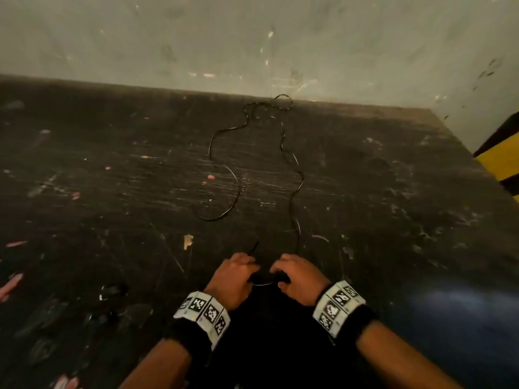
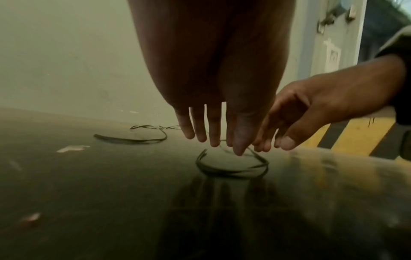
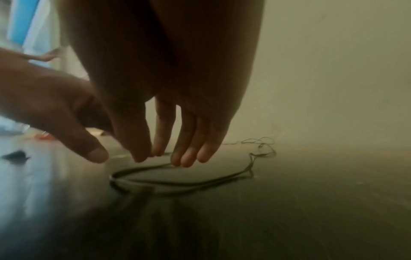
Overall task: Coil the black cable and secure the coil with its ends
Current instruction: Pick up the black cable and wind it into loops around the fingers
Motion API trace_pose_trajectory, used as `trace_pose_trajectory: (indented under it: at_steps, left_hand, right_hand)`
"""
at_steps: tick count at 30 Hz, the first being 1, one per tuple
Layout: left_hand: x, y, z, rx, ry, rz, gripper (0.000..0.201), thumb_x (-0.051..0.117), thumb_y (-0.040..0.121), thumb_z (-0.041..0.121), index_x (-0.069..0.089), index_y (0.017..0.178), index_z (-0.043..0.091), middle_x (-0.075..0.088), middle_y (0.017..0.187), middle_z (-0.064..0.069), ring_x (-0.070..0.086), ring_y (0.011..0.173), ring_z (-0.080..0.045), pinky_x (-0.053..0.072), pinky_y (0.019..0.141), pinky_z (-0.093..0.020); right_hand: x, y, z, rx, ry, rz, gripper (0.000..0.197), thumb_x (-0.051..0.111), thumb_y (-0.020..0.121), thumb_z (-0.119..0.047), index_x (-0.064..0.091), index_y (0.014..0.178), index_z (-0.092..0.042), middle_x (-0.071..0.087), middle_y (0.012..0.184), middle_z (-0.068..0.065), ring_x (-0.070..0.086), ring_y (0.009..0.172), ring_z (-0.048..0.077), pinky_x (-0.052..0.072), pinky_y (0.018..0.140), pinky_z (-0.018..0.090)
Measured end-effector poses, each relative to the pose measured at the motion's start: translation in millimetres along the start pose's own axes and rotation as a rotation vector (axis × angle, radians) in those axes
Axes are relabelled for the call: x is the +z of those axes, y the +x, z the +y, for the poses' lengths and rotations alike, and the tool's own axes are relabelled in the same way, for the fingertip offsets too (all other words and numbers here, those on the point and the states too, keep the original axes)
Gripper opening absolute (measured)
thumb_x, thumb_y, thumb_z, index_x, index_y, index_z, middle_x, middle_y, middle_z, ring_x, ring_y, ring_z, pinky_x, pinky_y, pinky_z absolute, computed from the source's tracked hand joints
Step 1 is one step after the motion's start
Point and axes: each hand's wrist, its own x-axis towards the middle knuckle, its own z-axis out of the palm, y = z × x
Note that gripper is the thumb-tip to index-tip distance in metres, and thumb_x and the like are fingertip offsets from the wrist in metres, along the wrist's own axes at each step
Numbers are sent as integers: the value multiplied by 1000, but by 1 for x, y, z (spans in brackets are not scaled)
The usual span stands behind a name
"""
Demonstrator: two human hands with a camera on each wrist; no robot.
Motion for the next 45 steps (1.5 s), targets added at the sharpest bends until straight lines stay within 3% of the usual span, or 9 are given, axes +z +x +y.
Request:
trace_pose_trajectory:
  at_steps: [4,9,14,17,21,25,36,41,45]
  left_hand:
    - [3,1,-9,13,101,-90,31,55,86,20,66,115,20,46,144,-5,26,140,-23,31,106,-38]
    - [11,-3,-18,140,72,58,10,57,75,19,66,71,19,71,94,-6,63,107,-29,50,85,-36]
    - [-27,-13,-4,-50,-601,144,9,52,91,13,56,86,19,69,72,0,64,74,-9,47,75,-23]
    - [-62,-17,13,-130,-1086,189,8,55,90,5,60,90,12,64,58,-1,63,60,-14,50,73,-28]
    - [-105,-27,36,-63,-1567,42,18,53,88,14,66,93,3,55,57,-4,58,54,-16,57,66,-34]
    - [-133,-43,49,115,-1798,-25,20,48,89,17,64,85,7,54,54,-4,55,46,-15,54,54,-31]
    - [-149,-107,47,399,-1961,-237,32,36,96,22,65,101,8,70,74,-19,70,63,-26,58,67,-42]
    - [-145,-135,44,430,-1956,-321,31,37,96,23,62,107,9,70,82,-20,70,63,-26,57,47,-29]
    - [-139,-154,44,438,-1968,-383,31,37,95,25,61,106,8,71,86,-23,71,67,-28,58,51,-32]
  right_hand:
    - [7,10,4,-57,-152,-72,29,61,80,-14,58,109,-17,51,118,9,46,112,27,37,94,38]
    - [13,18,9,-147,-177,-8,14,54,84,-16,59,97,-16,56,109,8,51,105,27,36,89,39]
    - [-27,19,14,-181,213,115,7,58,84,-13,58,89,-19,60,89,-4,58,82,13,47,77,30]
    - [-69,18,7,-231,282,191,10,60,86,-15,59,90,-24,60,90,-7,57,83,3,47,76,20]
    - [-117,11,-20,-286,400,344,11,58,88,-9,61,93,-18,57,84,-14,55,79,-1,44,73,12]
    - [-142,1,-54,-325,435,365,11,55,90,-6,58,93,-16,57,81,-8,59,75,9,52,72,27]
    - [-148,-33,-128,-353,308,449,9,51,92,-5,58,98,-8,61,82,6,64,72,18,55,67,31]
    - [-132,-50,-150,-306,313,487,10,50,93,-5,57,98,-10,60,79,8,61,66,19,54,59,31]
    - [-115,-63,-164,-298,301,512,11,50,93,-5,57,98,-11,60,77,4,58,62,10,49,58,21]
